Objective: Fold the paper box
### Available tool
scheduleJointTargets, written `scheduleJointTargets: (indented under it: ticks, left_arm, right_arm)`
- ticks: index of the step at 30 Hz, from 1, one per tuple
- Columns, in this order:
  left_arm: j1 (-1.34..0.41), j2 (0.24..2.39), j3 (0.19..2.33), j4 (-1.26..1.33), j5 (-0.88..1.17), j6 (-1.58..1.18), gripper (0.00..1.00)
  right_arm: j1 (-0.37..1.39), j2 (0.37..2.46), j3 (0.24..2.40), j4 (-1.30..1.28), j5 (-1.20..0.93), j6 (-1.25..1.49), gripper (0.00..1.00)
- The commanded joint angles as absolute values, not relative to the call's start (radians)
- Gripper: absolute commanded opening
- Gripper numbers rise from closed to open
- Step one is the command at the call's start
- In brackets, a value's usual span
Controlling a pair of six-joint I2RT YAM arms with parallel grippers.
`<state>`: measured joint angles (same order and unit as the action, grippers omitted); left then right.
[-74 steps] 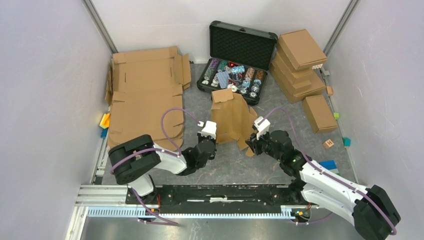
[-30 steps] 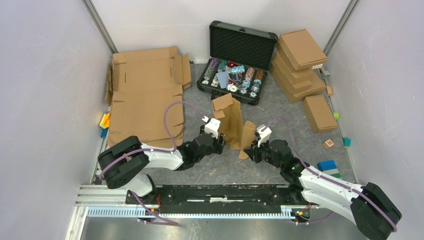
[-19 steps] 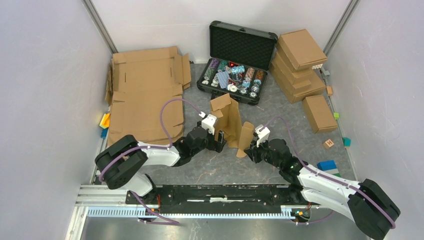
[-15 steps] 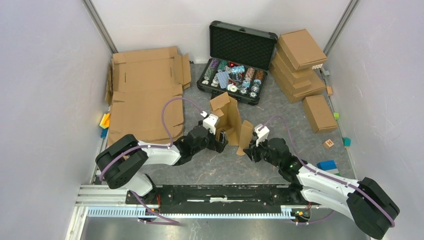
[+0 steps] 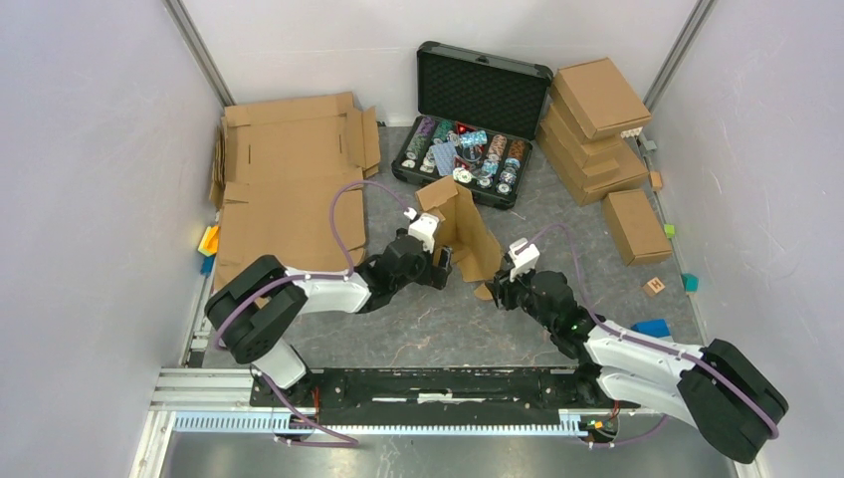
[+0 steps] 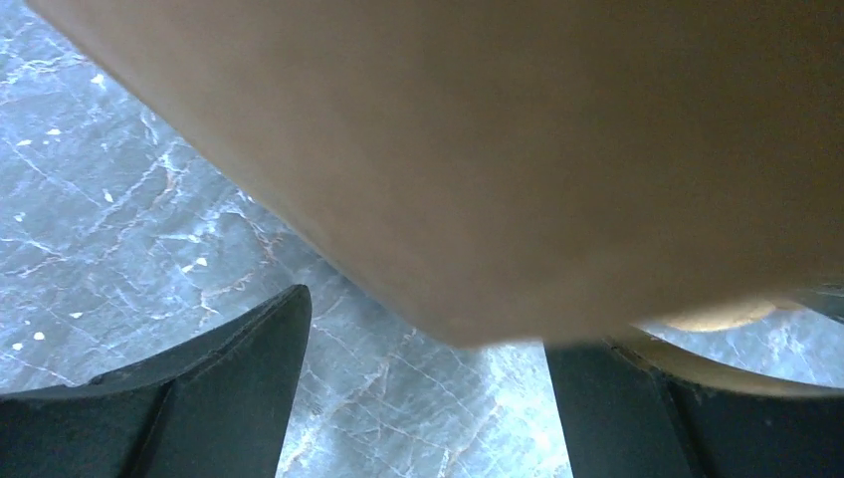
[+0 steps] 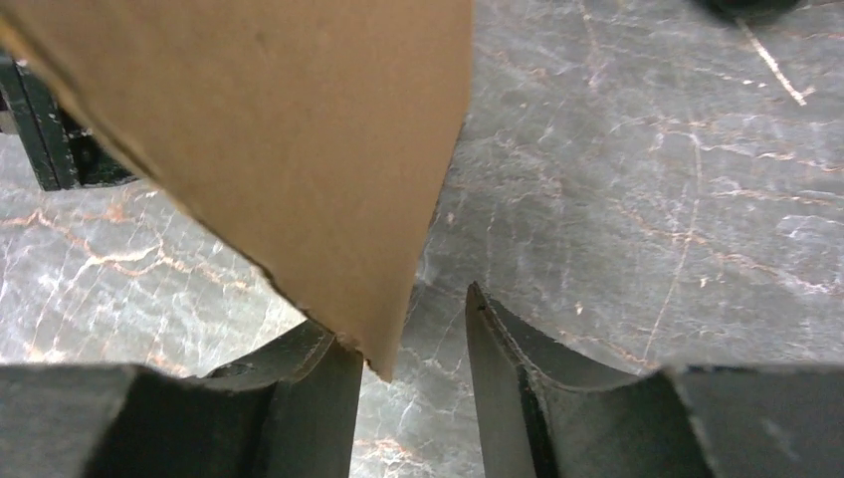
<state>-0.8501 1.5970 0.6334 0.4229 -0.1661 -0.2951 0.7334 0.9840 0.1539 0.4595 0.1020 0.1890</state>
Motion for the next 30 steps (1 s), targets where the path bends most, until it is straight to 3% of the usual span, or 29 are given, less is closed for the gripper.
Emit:
scheduleJointTargets:
  ticks: [1, 6, 15, 18, 21, 30]
  left_arm:
    - [-0.842, 1.628, 0.689, 0.367, -0.246, -0.272, 0.9]
    - [-0.841, 1.652, 0.716, 0.348, -0.285, -0.284, 0.85]
    - [-0.842, 1.695, 0.747, 0.357, -0.333, -0.325, 0.8]
    - [-0.842, 1.703, 0.754, 0.358, -0.354, -0.339, 0.79]
    - [-0.842, 1.711, 0.755, 0.359, -0.366, -0.354, 0.77]
    - [-0.842, 1.728, 0.758, 0.333, -0.387, -0.406, 0.76]
  right_arm:
    - [0.737, 1.004, 0.198, 0.56, 0.204, 0.162, 0.45]
    - [0.738, 1.025, 0.187, 0.607, 0.203, 0.172, 0.35]
    - [0.738, 1.069, 0.185, 0.672, 0.165, 0.167, 0.33]
    - [0.738, 1.081, 0.185, 0.688, 0.139, 0.167, 0.21]
    - [0.738, 1.085, 0.177, 0.705, 0.084, 0.176, 0.16]
    - [0.745, 1.061, 0.136, 0.731, 0.003, 0.25, 0.09]
